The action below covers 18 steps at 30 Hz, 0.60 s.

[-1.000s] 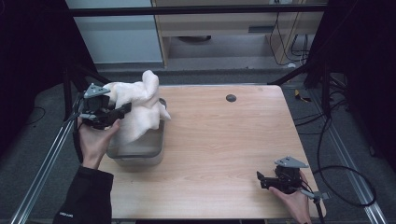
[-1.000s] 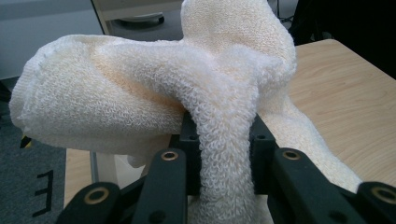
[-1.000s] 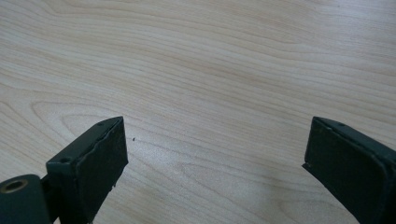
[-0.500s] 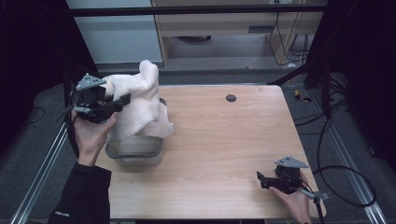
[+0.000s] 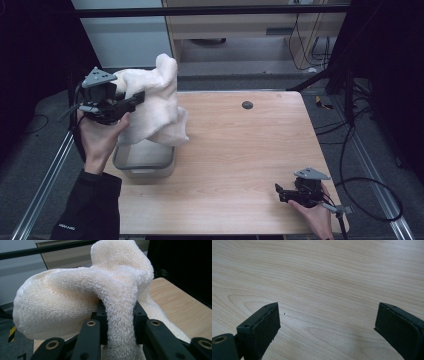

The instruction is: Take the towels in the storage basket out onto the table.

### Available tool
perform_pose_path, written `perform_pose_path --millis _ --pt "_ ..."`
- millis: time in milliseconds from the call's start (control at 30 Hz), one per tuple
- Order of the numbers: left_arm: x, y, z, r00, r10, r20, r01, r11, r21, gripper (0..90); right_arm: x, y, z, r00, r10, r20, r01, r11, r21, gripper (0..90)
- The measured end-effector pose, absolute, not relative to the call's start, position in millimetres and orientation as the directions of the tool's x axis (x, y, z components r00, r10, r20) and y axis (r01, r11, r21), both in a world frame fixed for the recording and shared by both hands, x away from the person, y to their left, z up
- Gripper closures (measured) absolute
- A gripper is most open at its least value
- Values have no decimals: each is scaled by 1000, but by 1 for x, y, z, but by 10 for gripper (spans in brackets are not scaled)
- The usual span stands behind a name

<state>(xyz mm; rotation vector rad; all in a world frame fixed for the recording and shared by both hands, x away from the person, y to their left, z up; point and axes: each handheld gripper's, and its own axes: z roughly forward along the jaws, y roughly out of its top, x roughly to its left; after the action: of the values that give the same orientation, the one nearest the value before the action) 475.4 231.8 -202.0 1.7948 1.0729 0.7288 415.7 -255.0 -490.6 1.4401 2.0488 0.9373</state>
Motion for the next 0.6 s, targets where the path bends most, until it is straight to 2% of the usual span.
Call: perform_pose_path --millis 600 --pt "460 166 -167 570 816 91 270 -291 918 737 416 -257 -490 -346 938 13 620 218 754 59"
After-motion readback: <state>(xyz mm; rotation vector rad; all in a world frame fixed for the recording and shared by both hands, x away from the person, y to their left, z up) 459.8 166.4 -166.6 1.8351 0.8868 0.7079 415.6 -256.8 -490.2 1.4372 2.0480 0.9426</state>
